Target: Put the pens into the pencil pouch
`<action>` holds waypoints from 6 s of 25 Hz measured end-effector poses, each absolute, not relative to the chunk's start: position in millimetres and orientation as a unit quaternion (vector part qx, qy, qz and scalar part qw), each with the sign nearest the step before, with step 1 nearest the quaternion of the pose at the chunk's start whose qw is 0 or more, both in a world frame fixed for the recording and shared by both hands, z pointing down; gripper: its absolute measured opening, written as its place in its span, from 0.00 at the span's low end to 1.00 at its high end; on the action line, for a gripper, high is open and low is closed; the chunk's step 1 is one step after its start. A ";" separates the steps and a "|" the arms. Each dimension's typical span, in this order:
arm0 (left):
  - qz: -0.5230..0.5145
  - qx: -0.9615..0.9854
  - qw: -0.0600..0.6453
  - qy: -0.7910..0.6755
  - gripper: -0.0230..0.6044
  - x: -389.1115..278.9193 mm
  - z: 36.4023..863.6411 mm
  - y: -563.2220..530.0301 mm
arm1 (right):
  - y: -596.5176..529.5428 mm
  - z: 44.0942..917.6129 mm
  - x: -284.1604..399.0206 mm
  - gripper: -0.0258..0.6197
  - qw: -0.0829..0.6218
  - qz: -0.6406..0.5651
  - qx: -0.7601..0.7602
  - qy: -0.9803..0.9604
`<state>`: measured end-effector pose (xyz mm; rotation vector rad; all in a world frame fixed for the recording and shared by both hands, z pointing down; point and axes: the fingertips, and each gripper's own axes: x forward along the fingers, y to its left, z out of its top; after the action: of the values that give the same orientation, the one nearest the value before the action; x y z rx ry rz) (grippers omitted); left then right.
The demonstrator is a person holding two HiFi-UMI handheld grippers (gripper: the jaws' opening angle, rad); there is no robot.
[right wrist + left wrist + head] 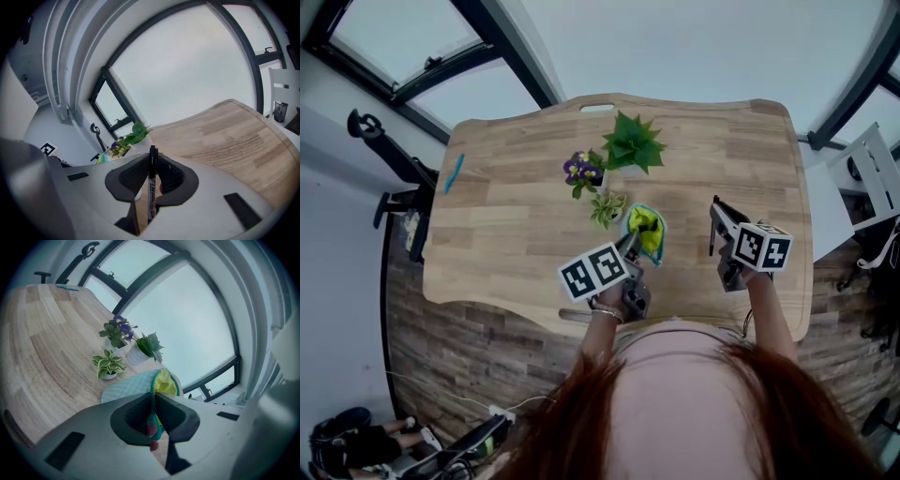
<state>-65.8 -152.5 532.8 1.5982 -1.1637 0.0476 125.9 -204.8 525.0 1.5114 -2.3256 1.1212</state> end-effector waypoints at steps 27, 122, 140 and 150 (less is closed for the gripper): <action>0.014 0.673 0.552 -0.492 0.07 -66.3 529.6 -147.0 | -220.4 424.2 45.5 0.12 -0.092 0.270 0.403 -0.869; -0.028 0.667 0.575 -0.473 0.07 -72.9 529.5 -154.9 | -209.6 449.0 -34.5 0.11 -0.027 0.188 0.325 -0.927; -0.020 0.679 0.550 -0.485 0.07 -77.3 526.5 -157.0 | -210.6 440.6 -3.6 0.12 -0.029 0.178 0.363 -0.914; -0.014 0.687 0.538 -0.488 0.18 -77.7 522.1 -152.1 | -195.6 434.3 19.4 0.12 -0.017 0.161 0.390 -0.906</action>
<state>-77.7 -152.1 522.1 1.6338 -1.1613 -0.0323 19.4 -195.6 434.3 1.2398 -2.8793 0.5127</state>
